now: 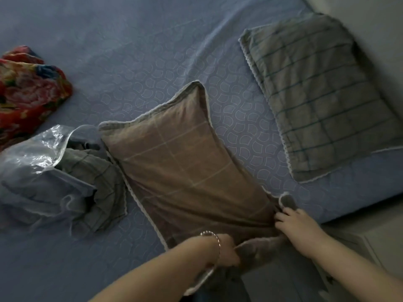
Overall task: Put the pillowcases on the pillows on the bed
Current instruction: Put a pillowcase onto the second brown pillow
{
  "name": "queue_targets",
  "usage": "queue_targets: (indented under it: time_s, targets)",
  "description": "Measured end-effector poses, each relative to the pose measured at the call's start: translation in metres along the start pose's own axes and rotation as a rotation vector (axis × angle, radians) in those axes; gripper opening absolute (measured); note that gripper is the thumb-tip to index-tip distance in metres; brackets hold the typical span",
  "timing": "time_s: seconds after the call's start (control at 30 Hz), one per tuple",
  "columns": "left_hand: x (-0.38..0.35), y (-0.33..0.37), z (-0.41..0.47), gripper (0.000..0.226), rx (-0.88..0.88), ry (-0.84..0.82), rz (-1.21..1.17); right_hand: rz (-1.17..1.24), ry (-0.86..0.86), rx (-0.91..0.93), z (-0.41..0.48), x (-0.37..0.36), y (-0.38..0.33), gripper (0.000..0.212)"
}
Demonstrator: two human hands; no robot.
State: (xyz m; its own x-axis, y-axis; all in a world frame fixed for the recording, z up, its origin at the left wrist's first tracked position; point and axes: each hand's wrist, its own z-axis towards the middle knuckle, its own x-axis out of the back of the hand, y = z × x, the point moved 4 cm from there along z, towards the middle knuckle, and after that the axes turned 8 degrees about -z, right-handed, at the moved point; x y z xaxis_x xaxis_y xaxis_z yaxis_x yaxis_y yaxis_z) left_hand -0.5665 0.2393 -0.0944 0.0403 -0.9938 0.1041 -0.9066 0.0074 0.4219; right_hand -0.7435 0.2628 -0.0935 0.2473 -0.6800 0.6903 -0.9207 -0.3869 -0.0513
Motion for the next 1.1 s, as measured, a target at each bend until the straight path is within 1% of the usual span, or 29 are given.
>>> queue_targets:
  time_s: [0.03, 0.07, 0.1, 0.13, 0.17, 0.2, 0.23, 0.27, 0.3, 0.33, 0.37, 0.4, 0.43, 0.47, 0.5, 0.57, 0.6, 0.7, 0.77, 0.83, 0.9, 0.93, 0.97, 1.0, 1.03, 1.07, 1.1]
  targets:
    - [0.018, -0.002, 0.003, 0.03, 0.001, 0.092, 0.001, 0.046, -0.076, -0.039, 0.005, 0.001, 0.003, 0.025]
    - [0.04, -0.004, 0.004, 0.028, 0.011, 0.242, -0.014, 0.18, -0.157, -0.115, 0.009, 0.005, 0.008, 0.027]
    - [0.066, -0.01, 0.004, 0.028, 0.026, 0.444, -0.064, 0.32, -0.119, -0.204, 0.015, 0.017, 0.015, 0.026]
    - [0.092, -0.015, 0.002, 0.029, 0.048, 0.646, -0.114, 0.422, 0.01, -0.308, 0.023, 0.025, 0.025, 0.024]
    - [0.116, -0.017, -0.001, 0.034, 0.075, 0.803, -0.162, 0.477, 0.119, -0.409, 0.03, 0.028, 0.037, 0.032]
    - [0.133, -0.018, 0.001, 0.044, 0.118, 0.89, -0.195, 0.527, 0.148, -0.496, 0.038, 0.024, 0.045, 0.053]
    - [0.148, -0.017, 0.004, 0.06, 0.18, 0.916, -0.234, 0.615, 0.087, -0.548, 0.045, 0.018, 0.045, 0.079]
    - [0.157, -0.017, 0.01, 0.078, 0.257, 0.91, -0.291, 0.738, 0.001, -0.559, 0.053, 0.009, 0.04, 0.102]
    - [0.164, -0.015, 0.017, 0.093, 0.332, 0.898, -0.359, 0.847, -0.072, -0.551, 0.061, -0.002, 0.033, 0.117]
    - [0.165, -0.016, 0.023, 0.102, 0.399, 0.886, -0.41, 0.921, -0.08, -0.532, 0.067, -0.008, 0.026, 0.125]
    - [0.165, -0.016, 0.03, 0.106, 0.454, 0.878, -0.422, 0.954, -0.06, -0.516, 0.073, -0.015, 0.024, 0.125]
    - [0.163, -0.02, 0.034, 0.106, 0.493, 0.869, -0.397, 0.963, -0.019, -0.508, 0.077, -0.017, 0.021, 0.116]
    - [0.161, -0.023, 0.037, 0.102, 0.506, 0.866, -0.355, 0.975, 0.036, -0.496, 0.079, -0.013, 0.018, 0.102]
    - [0.16, -0.028, 0.039, 0.091, 0.492, 0.871, -0.323, 0.982, 0.081, -0.473, 0.078, -0.006, 0.015, 0.087]
    - [0.161, -0.031, 0.038, 0.074, 0.46, 0.893, -0.317, 0.99, 0.101, -0.442, 0.076, 0.004, 0.011, 0.078]
    - [0.175, -0.032, 0.026, 0.041, 0.366, 0.982, -0.412, 1.003, 0.144, -0.402, 0.066, 0.027, 0.008, 0.064]
    - [0.185, -0.03, 0.017, 0.033, 0.32, 1.033, -0.503, 1.019, 0.172, -0.389, 0.062, 0.041, 0.008, 0.056]
    - [0.23, -0.008, -0.021, 0.032, 0.13, 1.159, -0.735, 0.994, 0.284, -0.389, 0.038, 0.104, 0.027, 0.042]
    - [0.256, 0.01, -0.047, 0.035, -0.021, 1.218, -0.822, 0.85, 0.411, -0.43, 0.015, 0.157, 0.046, 0.03]
    - [0.282, 0.025, -0.072, 0.037, -0.167, 1.244, -0.876, 0.661, 0.566, -0.458, -0.015, 0.213, 0.061, 0.027]
    - [0.304, 0.034, -0.092, 0.046, -0.297, 1.201, -0.927, 0.487, 0.693, -0.451, -0.037, 0.257, 0.066, 0.023]
    - [0.313, 0.034, -0.1, 0.047, -0.343, 1.17, -0.978, 0.393, 0.745, -0.429, -0.042, 0.274, 0.061, 0.023]
    - [0.32, 0.033, -0.105, 0.039, -0.37, 1.131, -1.054, 0.294, 0.813, -0.41, -0.044, 0.286, 0.054, 0.028]
    - [0.326, 0.025, -0.109, 0.029, -0.373, 1.093, -1.153, 0.176, 0.863, -0.407, -0.04, 0.293, 0.044, 0.035]
    - [0.33, 0.014, -0.112, 0.021, -0.359, 1.073, -1.252, 0.111, 0.912, -0.402, -0.032, 0.296, 0.03, 0.04]
    - [0.332, 0.002, -0.115, 0.02, -0.34, 1.072, -1.349, 0.079, 0.959, -0.385, -0.02, 0.292, 0.01, 0.041]
    - [0.333, -0.014, -0.118, 0.022, -0.32, 1.093, -1.416, 0.055, 0.942, -0.377, -0.001, 0.283, -0.014, 0.034]
